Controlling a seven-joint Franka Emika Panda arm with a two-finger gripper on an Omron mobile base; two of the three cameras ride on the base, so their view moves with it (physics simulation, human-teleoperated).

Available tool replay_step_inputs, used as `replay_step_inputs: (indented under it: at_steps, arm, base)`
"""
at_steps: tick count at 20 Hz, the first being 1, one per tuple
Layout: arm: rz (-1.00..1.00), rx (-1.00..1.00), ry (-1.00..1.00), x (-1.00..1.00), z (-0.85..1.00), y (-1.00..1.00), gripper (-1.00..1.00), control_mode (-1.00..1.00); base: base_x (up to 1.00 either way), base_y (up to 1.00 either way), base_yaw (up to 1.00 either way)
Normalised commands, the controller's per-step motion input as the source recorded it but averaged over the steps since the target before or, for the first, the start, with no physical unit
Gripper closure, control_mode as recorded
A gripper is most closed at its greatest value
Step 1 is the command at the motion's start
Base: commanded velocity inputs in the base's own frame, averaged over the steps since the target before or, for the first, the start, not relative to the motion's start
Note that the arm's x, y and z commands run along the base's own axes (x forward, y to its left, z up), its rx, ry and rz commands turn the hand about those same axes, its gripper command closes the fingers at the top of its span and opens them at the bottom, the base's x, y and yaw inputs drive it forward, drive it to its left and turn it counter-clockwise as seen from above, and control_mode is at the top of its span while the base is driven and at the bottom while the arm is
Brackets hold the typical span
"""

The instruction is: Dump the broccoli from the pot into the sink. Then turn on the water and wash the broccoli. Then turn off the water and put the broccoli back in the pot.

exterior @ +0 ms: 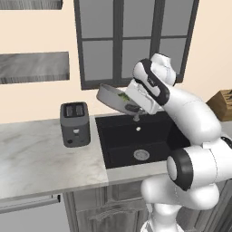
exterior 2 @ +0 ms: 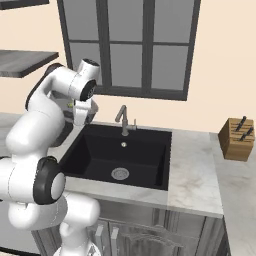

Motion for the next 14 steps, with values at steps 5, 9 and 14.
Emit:
replay_step_inputs:
  at_steps: [5,9,14]
  arm:
    - [-0.17,0.22,0.15,0.02,0.00,0.06,1.00,-1.00]
    - [-0.14,0.24,0.12,0.00,0.00,0.21,1.00,-1.00]
    - [-0.14,0.18,0.07,0.07,0.01,0.28,1.00,-1.00]
  base:
    - [0.00,0.00,0.00]
    - [0.00,0.00,0.00]
    - [0.00,0.00,0.00]
